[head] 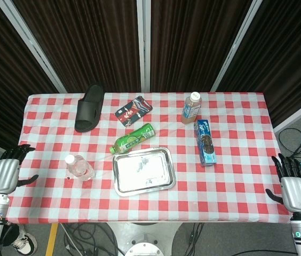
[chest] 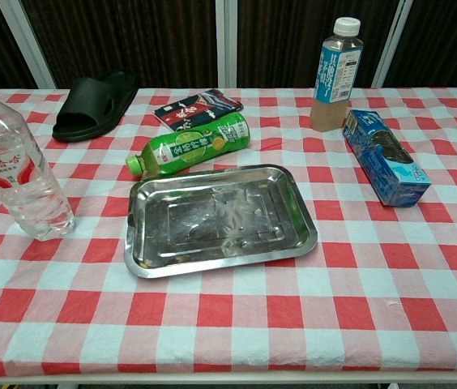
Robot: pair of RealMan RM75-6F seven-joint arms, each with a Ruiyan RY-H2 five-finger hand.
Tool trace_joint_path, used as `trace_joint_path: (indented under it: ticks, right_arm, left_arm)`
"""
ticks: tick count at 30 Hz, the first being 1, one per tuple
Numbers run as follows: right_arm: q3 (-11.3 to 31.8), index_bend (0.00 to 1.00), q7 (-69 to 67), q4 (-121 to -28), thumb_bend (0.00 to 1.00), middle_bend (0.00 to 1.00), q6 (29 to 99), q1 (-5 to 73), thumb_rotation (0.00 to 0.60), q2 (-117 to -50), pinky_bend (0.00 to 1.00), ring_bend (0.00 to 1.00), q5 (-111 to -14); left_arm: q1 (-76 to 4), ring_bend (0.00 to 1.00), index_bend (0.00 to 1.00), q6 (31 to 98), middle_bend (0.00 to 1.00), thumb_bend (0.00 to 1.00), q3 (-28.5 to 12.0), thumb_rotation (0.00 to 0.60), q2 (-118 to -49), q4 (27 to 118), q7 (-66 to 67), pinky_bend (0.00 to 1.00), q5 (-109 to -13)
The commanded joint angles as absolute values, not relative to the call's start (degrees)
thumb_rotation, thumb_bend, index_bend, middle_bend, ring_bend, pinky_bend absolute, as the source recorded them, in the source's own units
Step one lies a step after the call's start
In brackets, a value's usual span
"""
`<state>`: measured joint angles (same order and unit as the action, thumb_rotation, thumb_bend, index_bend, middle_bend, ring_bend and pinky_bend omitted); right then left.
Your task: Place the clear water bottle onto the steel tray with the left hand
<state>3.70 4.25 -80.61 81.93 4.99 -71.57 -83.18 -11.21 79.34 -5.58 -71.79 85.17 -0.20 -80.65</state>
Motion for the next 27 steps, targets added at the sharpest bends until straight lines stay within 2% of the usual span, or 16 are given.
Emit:
trace_joint_path:
  ticks: [1,10,14,18,22,27]
  right_arm:
    - [3.79,0.0,4.06,-80.55,0.1,0.0,81.91,4.98,0.6,-71.51,0.0,0.0,-83.03]
    - [3.91,0.0,3.96,-80.33,0.1,0.0,81.41,5.21,0.6,-71.58,0.0,0.0,-82.74]
    - [3.96,0.0,3.75,-80.15,0.1,0.0,81.09,5.17,0.6,-71.6,0.0,0.0,-82.27]
    - [3.85,0.0,3.52,-79.85,0.1,0.0,80.41,5.32,0.6,-71.61,0.0,0.0,-82.03]
    - [3.97,0.0,3.26,-79.6,0.1,0.0,80.4,5.37,0.6,-71.66,0.0,0.0,-81.93]
    - [3.93,0.0,3.19,-79.42,0.1,0.0,79.99,5.44,0.6,-71.66,0.0,0.0,-81.69]
  left_arm:
    - [-11.34,0.2,0.31,79.11,0.3,0.02,-5.6,0.6,-71.9,84.96,-0.26,0.24,-80.55]
    - [-10.95,0.2,0.31,78.39,0.3,0.01,-5.17,0.6,-71.14,85.14,-2.78,0.24,-80.1]
    - [-10.44,0.2,0.29,73.34,0.3,0.0,-5.07,0.6,-69.66,89.13,-15.21,0.23,-76.7]
    - [-10.81,0.18,0.23,68.2,0.28,0.0,-5.61,0.6,-68.14,92.92,-30.64,0.22,-75.69]
    - [-11.1,0.16,0.18,68.03,0.22,0.0,-6.55,0.6,-70.71,91.32,-39.06,0.21,-76.82]
    - [-11.21,0.15,0.16,68.83,0.21,0.0,-7.66,0.6,-74.13,89.99,-46.87,0.21,-77.62]
